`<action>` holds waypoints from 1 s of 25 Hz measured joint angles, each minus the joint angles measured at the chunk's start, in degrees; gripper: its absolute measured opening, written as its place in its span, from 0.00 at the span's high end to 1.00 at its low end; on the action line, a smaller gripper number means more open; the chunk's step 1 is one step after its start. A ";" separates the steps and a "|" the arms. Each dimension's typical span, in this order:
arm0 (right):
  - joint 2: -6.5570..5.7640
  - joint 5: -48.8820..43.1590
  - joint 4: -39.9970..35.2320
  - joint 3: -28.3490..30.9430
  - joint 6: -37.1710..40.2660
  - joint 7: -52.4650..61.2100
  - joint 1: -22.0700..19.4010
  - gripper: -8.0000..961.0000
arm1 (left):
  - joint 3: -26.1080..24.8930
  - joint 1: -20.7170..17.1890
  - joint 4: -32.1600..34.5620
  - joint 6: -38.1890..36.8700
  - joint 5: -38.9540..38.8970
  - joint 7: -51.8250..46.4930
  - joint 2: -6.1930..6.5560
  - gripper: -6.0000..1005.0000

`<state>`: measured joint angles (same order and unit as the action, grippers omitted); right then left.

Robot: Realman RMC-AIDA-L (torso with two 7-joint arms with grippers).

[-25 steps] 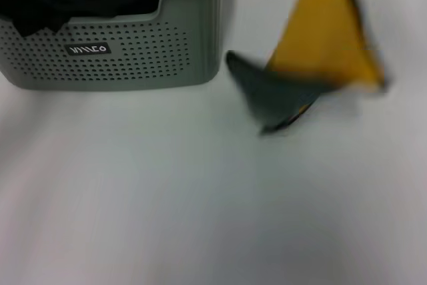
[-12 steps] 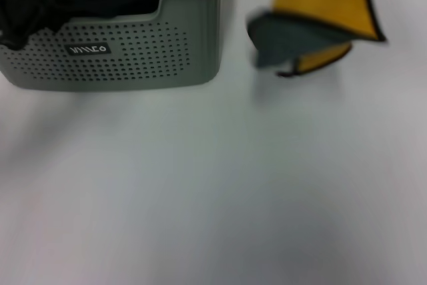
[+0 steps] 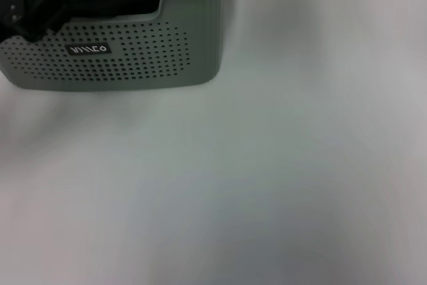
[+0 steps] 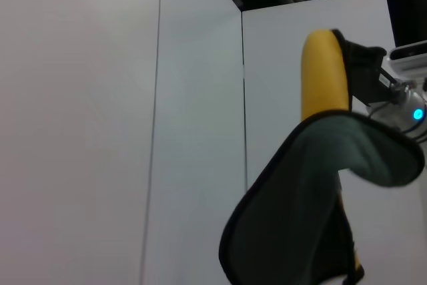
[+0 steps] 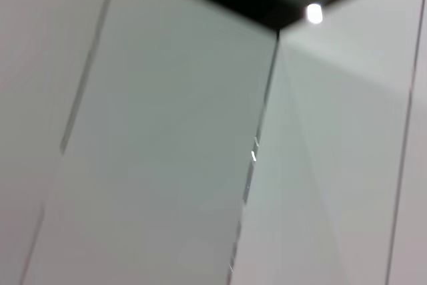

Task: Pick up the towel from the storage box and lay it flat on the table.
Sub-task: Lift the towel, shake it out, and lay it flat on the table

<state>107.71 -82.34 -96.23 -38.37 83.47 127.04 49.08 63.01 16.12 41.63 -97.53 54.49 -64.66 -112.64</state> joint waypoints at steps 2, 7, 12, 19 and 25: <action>-0.93 1.84 3.88 -0.18 -0.82 -0.37 1.83 0.99 | -0.01 1.88 -1.52 -0.53 1.19 -2.79 0.54 0.58; -0.61 5.09 11.73 -0.34 -0.82 -2.81 4.24 0.99 | 0.00 7.74 -7.01 -4.72 5.92 -8.84 1.42 0.58; 1.24 7.28 15.12 -1.63 -0.91 -6.43 4.44 0.99 | 0.00 10.75 -11.24 -5.11 6.86 -8.28 -0.79 0.57; 4.33 7.41 17.03 -4.14 -2.55 -10.26 5.90 0.99 | -2.25 9.27 -11.88 3.91 6.52 0.35 -5.93 0.51; 4.71 7.05 19.36 -8.83 -4.74 -11.65 7.92 0.99 | -4.17 8.98 -15.42 5.94 3.84 6.61 -7.47 0.51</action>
<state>112.43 -75.29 -76.86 -47.20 78.73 115.39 57.00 58.85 25.10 26.22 -91.59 58.33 -58.04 -120.11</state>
